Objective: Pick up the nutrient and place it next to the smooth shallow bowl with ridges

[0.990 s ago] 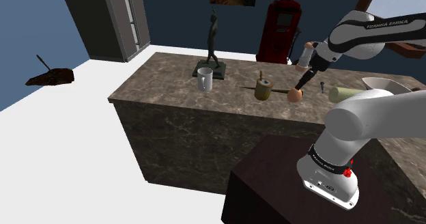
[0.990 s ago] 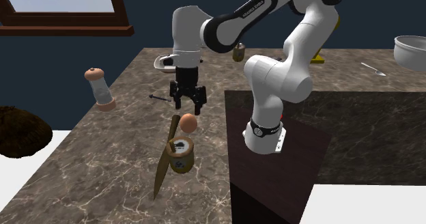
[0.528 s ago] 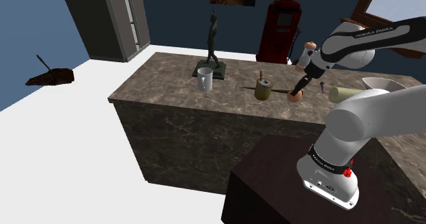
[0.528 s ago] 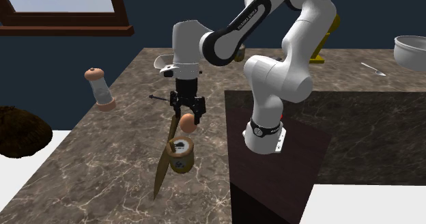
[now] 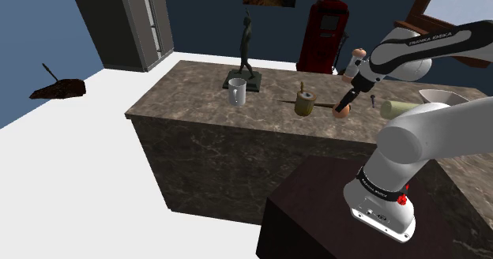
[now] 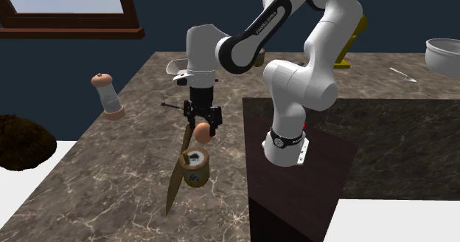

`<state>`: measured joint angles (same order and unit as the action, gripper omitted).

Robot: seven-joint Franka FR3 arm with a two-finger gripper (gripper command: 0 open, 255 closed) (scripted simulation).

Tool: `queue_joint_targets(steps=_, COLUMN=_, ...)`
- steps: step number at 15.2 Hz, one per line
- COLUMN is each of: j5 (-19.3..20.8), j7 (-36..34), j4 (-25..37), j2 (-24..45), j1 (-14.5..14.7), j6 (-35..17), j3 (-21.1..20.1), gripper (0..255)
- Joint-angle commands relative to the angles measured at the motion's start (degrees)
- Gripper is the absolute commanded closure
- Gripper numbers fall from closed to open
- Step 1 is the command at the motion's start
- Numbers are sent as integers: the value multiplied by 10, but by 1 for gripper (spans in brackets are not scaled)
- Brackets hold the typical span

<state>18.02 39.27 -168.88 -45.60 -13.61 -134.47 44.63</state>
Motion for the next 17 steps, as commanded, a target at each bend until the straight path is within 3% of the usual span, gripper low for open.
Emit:
queue_joint_targets(steps=1, j5=0, j7=0, j4=0, j2=0, j1=0, j6=0, j3=0, gripper=255)
queue_joint_targets(steps=10, j5=0, j7=0, j4=0, j2=0, j1=0, j6=0, j3=0, gripper=255)
queue_joint_targets(steps=17, j5=-15, j7=-17, j4=29, j2=-47, j1=-7, j6=75, j3=-38, gripper=255)
